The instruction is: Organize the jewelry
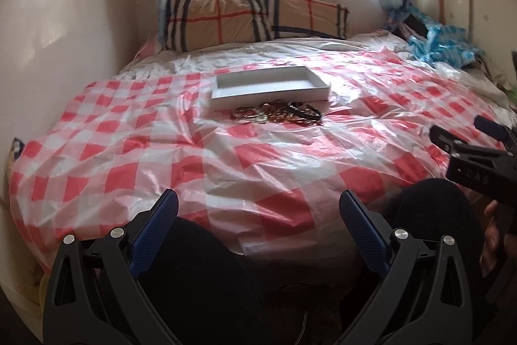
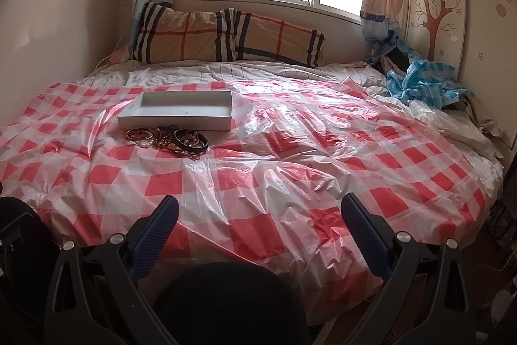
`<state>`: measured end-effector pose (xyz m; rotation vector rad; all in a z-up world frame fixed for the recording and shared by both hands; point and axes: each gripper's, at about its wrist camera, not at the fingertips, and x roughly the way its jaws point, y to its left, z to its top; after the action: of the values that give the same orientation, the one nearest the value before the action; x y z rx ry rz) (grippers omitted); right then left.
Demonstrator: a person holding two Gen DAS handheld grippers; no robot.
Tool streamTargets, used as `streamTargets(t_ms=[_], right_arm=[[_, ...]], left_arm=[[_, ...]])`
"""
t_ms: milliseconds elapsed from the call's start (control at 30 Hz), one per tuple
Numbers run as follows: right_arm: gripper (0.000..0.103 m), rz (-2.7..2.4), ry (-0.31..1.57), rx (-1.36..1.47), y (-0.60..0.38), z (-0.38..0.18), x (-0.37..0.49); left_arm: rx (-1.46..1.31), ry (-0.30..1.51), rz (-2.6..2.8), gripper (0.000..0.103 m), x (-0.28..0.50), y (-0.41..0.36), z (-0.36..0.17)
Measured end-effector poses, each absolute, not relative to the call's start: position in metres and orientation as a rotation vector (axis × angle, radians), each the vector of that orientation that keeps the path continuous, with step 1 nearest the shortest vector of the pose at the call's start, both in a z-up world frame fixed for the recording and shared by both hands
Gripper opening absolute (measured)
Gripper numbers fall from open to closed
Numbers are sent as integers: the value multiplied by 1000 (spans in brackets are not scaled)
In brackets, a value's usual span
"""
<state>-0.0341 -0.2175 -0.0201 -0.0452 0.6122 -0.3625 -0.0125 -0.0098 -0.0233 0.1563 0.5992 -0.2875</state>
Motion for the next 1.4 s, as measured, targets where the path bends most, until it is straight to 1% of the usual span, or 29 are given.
streamTargets(t_ms=[233,400,533,700,1400], right_arm=[[97,-340,587,-35,-216,-15,-39],[97,-273,698,-8,-214,-26,-29],[97,-295,684,-11,-213,-26,-32],[97,-309,658,14,-219,-24,-37],[97,-316,643,-23,-216,-21,-39]], left_arm=[[128,626,-330,96,-10,-6,-25],[101,615,-286,96,-9,-1,-26],[149,560,-284,96,-19,-11,-24],[246,605,-283,96,-17,-25,-31],[219,612,-264,96,-16,-18,-31]])
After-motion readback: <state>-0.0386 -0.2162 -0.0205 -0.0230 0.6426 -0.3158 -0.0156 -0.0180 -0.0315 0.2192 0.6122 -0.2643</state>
